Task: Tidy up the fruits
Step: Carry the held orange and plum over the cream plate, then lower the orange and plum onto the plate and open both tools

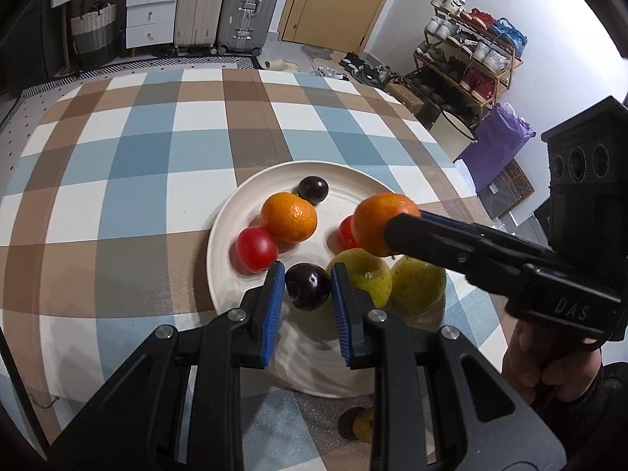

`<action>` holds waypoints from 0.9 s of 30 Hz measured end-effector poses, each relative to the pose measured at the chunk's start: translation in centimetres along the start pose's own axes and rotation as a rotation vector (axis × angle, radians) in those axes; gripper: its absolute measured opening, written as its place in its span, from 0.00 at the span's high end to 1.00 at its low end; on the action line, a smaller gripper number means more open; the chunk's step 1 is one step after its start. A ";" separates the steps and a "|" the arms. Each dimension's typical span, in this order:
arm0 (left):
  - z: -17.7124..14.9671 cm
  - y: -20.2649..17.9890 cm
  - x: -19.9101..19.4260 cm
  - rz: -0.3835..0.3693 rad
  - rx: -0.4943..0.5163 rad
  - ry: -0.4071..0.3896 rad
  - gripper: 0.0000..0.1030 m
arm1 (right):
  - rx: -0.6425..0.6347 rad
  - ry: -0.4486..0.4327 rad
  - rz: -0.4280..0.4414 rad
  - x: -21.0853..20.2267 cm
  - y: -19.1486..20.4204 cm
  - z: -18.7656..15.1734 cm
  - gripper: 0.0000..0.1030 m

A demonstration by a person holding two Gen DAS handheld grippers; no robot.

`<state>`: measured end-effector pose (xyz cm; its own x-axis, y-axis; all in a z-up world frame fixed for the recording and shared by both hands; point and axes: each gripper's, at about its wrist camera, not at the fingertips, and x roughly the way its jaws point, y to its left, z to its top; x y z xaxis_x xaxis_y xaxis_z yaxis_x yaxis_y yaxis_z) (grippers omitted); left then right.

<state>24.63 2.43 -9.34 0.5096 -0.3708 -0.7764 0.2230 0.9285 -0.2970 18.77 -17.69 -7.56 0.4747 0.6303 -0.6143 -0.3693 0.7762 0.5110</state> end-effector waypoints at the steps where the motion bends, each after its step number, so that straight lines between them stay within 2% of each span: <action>1: 0.0 0.0 0.2 -0.002 0.000 0.003 0.79 | -0.002 0.004 -0.003 0.2 0.0 0.0 0.62; 16: 0.1 0.2 1.3 -0.012 0.004 0.019 0.79 | 0.022 0.017 -0.034 1.9 -1.0 0.7 0.62; 18: 0.1 0.2 1.2 -0.014 0.002 0.017 0.79 | 0.020 0.009 -0.037 1.6 -1.0 0.7 0.61; 21: 0.3 -0.1 1.0 -0.016 0.006 0.007 0.79 | 0.020 -0.018 -0.025 0.9 -0.9 0.7 0.51; 27: 0.3 -0.4 -0.2 -0.005 0.011 -0.016 0.79 | -0.005 -0.068 -0.032 -0.9 -0.1 0.9 0.51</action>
<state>24.67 2.10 -8.85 0.5216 -0.3755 -0.7661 0.2344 0.9264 -0.2945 19.04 -18.34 -6.52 0.5397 0.6025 -0.5879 -0.3564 0.7962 0.4888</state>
